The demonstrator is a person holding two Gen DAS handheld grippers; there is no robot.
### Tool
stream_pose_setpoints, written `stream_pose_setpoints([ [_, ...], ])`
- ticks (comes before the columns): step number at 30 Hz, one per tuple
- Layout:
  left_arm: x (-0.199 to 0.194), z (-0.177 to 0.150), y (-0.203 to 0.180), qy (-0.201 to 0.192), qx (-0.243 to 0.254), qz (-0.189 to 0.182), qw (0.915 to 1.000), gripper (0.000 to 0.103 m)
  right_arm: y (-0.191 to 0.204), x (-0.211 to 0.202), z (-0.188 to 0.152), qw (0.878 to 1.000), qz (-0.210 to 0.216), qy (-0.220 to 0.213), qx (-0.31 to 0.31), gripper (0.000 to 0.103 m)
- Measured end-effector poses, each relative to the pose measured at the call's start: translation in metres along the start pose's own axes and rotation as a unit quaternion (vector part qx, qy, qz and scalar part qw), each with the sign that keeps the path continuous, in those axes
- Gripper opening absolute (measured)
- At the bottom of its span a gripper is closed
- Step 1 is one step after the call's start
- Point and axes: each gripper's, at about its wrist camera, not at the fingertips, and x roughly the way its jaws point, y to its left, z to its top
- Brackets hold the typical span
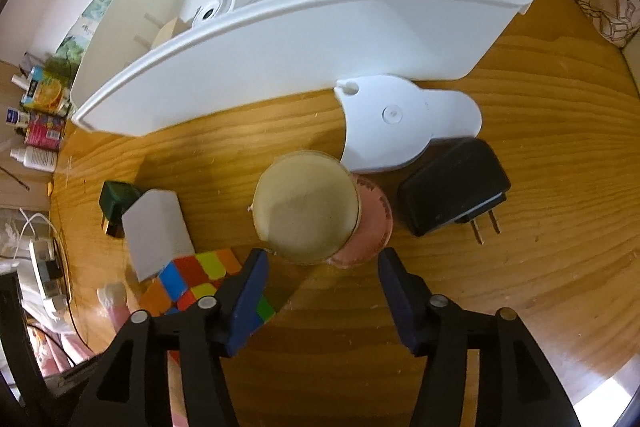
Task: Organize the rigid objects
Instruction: 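Lift the curlers with the left tool while the right tool carries the compact over the bin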
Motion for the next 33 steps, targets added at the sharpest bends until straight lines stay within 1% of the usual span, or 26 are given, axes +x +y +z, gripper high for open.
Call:
stream_pose_setpoints([
  [2,0.001,0.000,0.005,0.001,-0.002,0.000,1.0000,0.028,-0.001,0.003,-0.001,1.000,-0.003,-0.001,0.003,0.064],
  [3,0.001,-0.001,0.008,0.001,-0.002,0.001,1.0000,0.028,0.003,0.008,0.005,1.000,-0.005,-0.002,0.004,0.065],
  [10,-0.002,0.002,0.018,0.002,0.004,0.004,1.0000,0.028,0.013,0.012,0.010,1.000,-0.017,-0.015,0.010,0.070],
  [19,-0.004,0.021,0.030,0.005,0.024,0.009,0.9997,0.028,0.030,0.020,0.014,0.999,-0.037,-0.029,0.023,0.075],
  [24,-0.006,0.032,0.038,0.005,0.036,0.011,0.9993,0.028,0.038,0.023,0.017,0.998,-0.048,-0.036,0.035,0.075],
  [27,-0.006,0.040,0.039,0.005,0.046,0.014,0.9988,0.028,0.035,0.021,0.014,0.997,-0.051,-0.040,0.038,0.074],
  [33,-0.005,0.047,0.049,0.003,0.055,0.017,0.9983,0.028,0.036,0.020,0.011,0.995,-0.056,-0.054,0.055,0.066],
])
